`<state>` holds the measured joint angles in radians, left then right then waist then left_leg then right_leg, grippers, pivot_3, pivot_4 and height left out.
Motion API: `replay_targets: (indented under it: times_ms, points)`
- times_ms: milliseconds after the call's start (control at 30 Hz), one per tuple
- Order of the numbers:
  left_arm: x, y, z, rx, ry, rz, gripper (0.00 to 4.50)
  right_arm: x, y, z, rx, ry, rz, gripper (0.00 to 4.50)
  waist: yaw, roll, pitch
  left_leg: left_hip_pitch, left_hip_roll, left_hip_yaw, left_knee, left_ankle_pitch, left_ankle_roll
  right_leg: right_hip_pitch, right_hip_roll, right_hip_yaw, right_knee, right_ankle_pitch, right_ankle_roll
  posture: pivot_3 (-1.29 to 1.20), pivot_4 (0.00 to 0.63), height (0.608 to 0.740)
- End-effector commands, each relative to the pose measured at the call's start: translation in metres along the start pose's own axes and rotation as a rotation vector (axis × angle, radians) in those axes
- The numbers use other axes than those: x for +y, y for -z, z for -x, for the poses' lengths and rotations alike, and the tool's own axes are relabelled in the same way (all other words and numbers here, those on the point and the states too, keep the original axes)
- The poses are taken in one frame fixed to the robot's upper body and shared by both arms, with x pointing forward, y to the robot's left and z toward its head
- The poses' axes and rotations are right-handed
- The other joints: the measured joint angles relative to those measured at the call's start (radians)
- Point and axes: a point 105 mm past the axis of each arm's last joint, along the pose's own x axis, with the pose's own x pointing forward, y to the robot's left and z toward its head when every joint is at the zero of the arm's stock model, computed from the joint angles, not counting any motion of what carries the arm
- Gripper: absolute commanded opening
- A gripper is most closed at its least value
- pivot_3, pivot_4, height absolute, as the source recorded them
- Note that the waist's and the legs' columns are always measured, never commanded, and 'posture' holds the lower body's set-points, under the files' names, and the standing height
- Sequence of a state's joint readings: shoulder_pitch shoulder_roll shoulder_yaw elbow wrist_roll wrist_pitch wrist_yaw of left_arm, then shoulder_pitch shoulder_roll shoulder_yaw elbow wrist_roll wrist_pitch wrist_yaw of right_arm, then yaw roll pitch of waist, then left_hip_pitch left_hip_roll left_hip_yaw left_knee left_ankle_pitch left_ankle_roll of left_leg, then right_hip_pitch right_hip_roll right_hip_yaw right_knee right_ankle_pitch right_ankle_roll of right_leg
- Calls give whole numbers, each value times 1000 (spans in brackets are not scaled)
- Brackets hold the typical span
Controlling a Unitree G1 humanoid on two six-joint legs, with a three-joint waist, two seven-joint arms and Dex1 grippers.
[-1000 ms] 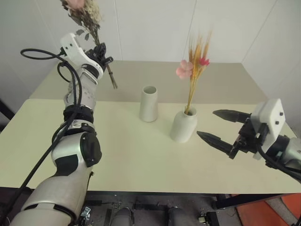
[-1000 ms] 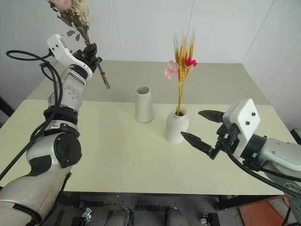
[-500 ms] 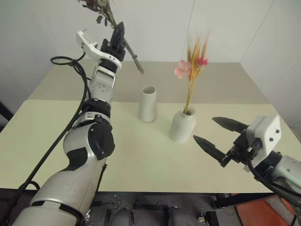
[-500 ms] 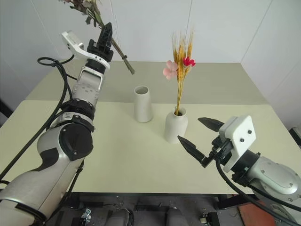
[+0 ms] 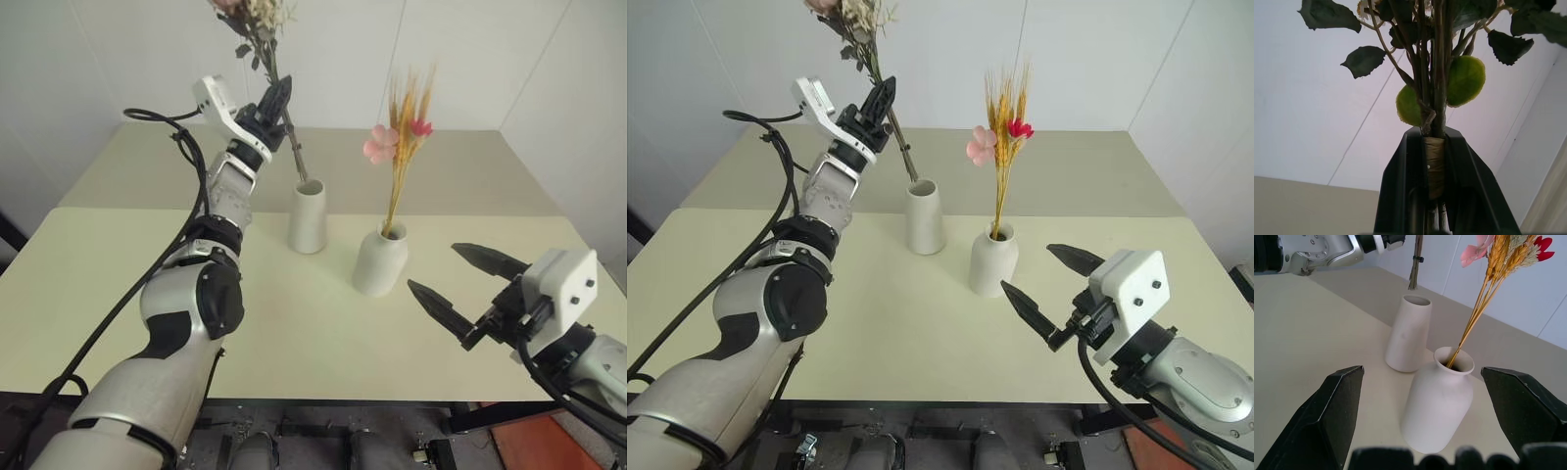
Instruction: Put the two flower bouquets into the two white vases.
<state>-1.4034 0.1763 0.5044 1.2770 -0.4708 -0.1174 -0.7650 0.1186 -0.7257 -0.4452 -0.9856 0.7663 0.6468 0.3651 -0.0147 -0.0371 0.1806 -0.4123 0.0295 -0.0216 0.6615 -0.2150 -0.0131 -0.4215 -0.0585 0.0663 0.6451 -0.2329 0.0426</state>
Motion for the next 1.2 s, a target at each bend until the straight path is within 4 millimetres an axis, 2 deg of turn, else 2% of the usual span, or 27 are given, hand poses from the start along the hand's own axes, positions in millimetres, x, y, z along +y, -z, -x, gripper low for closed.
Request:
replay_targets:
  times_ms: [33,133,400,700,767,933,1167,1200]
  points:
    - [-11,2,-5,9,50,-48,145,0,-15,3,-63,21,62,4500,0,0,0,0,0,0,0,0,0,0,0,0,0,0,0,0,150,740]
    - [-10,10,-4,26,33,-66,145,-2,-18,4,-74,32,68,4500,1,0,0,0,0,0,0,0,0,0,0,0,0,0,0,0,150,740]
    - [-12,11,-7,29,19,-93,145,-5,-19,8,-72,62,91,4500,0,0,0,0,0,0,0,0,0,0,0,0,0,0,0,0,150,740]
    - [-19,36,2,140,117,-211,145,-6,-19,10,-74,70,91,4500,0,0,0,1,0,0,0,0,0,0,0,0,0,0,0,0,150,740]
    - [-20,37,3,136,124,-206,854,-7,-19,10,-72,69,93,4500,0,0,0,1,0,0,0,0,0,0,0,0,0,0,0,0,150,740]
    - [-21,31,6,118,170,-200,2237,-9,-19,9,-66,62,101,4500,0,0,0,1,0,0,0,0,0,0,0,0,0,0,0,0,150,740]
    - [-13,54,30,295,262,-318,4406,-14,-18,8,-56,55,109,4500,-2,0,0,3,0,0,0,0,0,2,0,1,1,0,0,0,150,740]
    - [-10,56,33,305,257,-323,4457,-15,-18,8,-56,53,110,4500,-1,0,0,3,0,0,0,0,0,2,0,1,1,0,0,0,150,740]
